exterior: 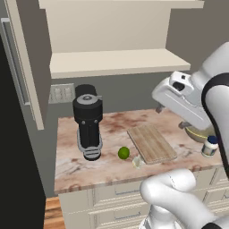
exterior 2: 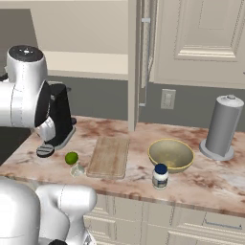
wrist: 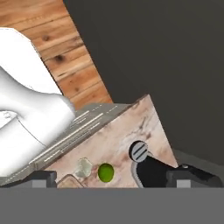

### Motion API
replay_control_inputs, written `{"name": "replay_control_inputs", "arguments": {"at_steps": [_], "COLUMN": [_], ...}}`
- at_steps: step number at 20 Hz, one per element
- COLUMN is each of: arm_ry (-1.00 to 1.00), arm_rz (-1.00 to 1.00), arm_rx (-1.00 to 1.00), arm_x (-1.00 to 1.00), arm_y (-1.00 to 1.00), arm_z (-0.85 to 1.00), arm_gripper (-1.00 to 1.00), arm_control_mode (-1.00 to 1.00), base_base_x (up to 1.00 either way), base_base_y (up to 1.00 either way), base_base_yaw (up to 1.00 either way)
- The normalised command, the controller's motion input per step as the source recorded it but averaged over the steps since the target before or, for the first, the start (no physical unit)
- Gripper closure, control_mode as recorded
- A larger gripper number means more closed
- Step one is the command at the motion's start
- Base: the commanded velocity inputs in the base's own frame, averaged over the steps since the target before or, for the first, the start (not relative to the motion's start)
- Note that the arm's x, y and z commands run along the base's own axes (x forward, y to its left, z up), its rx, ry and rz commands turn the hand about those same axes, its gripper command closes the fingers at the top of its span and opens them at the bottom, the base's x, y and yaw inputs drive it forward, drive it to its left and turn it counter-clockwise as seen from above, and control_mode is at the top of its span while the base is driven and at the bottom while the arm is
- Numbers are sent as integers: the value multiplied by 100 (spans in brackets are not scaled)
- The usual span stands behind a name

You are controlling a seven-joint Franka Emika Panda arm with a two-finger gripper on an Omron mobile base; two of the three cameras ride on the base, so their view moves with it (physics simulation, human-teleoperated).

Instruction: Open the cabinet. Place the bowl and condiment on the counter. Then place the lime and garlic on the cutting board.

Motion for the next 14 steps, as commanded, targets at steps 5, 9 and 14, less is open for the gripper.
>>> {"name": "replay_control_inputs", "arguments": {"at_steps": [5, 9, 14], "arm_ry": [5, -1, -17], "arm_rz": [26, 22, 11], "arm_rx": [-8, -3, 0], "arm_x": [18, 0, -1], "arm_y": [5, 3, 0], "arm_z": [-28, -42, -42], "arm_gripper": [-100, -100, -100], "arm_control_mode": [-100, -100, -100], "base_base_x": [0, 0, 0], "base_base_y": [0, 0, 0], "base_base_yaw": [0, 0, 0]}}
